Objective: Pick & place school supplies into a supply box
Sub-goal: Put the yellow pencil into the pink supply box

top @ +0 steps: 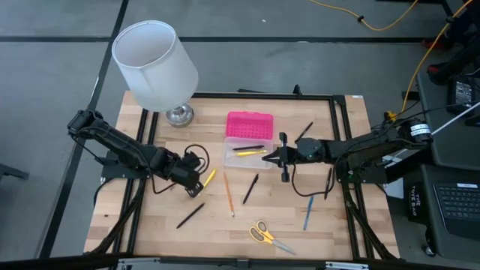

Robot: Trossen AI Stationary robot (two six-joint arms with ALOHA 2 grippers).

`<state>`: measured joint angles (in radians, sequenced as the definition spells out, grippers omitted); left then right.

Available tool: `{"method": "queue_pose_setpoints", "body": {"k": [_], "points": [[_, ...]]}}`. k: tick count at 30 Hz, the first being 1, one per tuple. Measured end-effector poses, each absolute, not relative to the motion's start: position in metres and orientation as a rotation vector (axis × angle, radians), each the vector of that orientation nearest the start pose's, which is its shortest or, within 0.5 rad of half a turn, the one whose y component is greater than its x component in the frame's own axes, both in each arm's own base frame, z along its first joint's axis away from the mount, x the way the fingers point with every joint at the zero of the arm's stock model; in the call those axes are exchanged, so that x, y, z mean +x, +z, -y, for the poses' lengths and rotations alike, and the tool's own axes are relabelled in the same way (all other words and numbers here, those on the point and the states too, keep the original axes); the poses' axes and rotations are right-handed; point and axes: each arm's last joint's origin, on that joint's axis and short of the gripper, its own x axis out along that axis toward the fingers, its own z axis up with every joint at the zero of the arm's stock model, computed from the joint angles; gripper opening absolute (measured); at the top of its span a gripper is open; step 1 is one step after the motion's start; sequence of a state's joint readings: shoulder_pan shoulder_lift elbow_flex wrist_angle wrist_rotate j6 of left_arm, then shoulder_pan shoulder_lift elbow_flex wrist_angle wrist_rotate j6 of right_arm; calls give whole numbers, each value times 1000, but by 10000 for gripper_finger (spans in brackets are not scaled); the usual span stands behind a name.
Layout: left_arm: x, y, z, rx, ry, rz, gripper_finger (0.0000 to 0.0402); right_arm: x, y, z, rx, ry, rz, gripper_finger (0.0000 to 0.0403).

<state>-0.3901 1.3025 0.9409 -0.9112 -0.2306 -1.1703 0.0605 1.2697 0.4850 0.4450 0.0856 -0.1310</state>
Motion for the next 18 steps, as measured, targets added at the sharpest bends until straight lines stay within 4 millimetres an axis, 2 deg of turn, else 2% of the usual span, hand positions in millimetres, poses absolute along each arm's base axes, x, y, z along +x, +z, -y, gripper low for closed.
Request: {"method": "queue_pose_setpoints", "body": {"k": [6, 18], "points": [[204, 233, 78, -711, 680, -1184, 31, 248, 193, -13, -155, -3, -341, 11], [204, 231, 78, -707, 707, -1183, 111, 248, 193, -13, -155, -3, -342, 24]]}}
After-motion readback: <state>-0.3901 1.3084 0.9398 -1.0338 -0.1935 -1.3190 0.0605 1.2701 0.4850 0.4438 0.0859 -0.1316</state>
